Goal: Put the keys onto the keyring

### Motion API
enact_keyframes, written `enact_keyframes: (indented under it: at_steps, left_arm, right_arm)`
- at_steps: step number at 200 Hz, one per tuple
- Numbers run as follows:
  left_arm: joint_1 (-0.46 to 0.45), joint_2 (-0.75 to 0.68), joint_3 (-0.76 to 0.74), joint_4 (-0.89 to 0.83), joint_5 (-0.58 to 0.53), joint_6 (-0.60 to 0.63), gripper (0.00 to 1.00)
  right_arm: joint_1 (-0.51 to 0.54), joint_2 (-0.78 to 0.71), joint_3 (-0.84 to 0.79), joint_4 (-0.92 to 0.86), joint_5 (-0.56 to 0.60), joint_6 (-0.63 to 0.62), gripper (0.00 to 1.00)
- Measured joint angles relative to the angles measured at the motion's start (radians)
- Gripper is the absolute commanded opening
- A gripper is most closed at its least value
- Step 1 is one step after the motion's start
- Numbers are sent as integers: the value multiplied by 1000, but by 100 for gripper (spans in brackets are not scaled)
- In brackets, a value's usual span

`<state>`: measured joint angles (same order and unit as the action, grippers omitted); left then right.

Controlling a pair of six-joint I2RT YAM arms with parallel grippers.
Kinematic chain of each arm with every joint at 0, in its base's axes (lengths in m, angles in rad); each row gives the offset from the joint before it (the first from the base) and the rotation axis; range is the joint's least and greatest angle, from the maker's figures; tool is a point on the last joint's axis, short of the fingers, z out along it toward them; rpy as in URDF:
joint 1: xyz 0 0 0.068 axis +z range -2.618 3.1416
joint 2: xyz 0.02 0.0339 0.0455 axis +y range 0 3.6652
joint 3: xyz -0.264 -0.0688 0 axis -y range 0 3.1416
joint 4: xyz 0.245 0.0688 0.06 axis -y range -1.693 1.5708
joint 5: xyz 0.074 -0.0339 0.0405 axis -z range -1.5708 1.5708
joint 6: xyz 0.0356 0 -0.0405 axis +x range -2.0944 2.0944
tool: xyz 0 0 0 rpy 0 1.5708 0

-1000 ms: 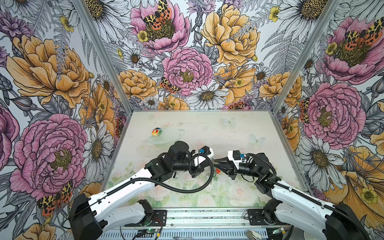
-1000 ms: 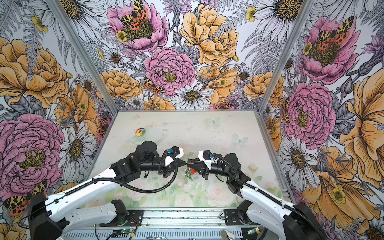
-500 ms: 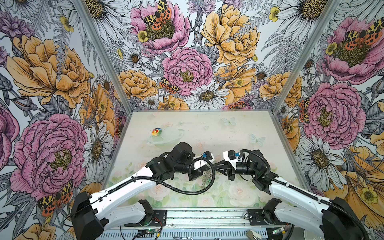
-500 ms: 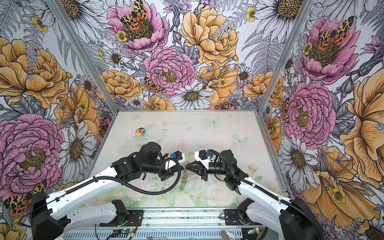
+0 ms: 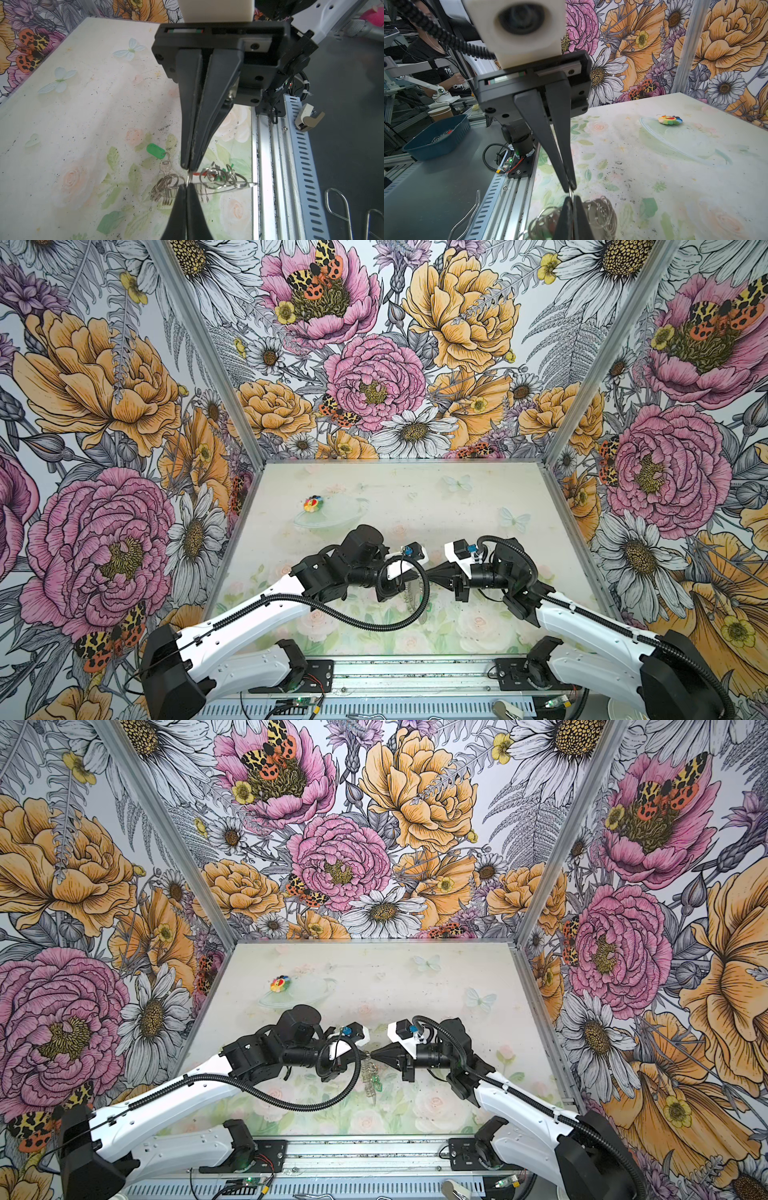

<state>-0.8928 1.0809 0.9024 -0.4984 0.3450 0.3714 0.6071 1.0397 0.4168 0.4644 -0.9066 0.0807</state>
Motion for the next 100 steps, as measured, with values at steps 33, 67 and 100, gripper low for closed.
enact_keyframes:
  at_steps: [33,67,100]
  left_arm:
    - [0,-16,0,14,-2,0,0]
    - [0,-19,0,24,-4,0,0]
    - [0,-19,0,27,-3,0,0]
  right_arm:
    - [0,17,2,-1,-4,0,13]
    - [0,20,2,0,-5,5,9]
    - [0,20,2,4,-6,15,7]
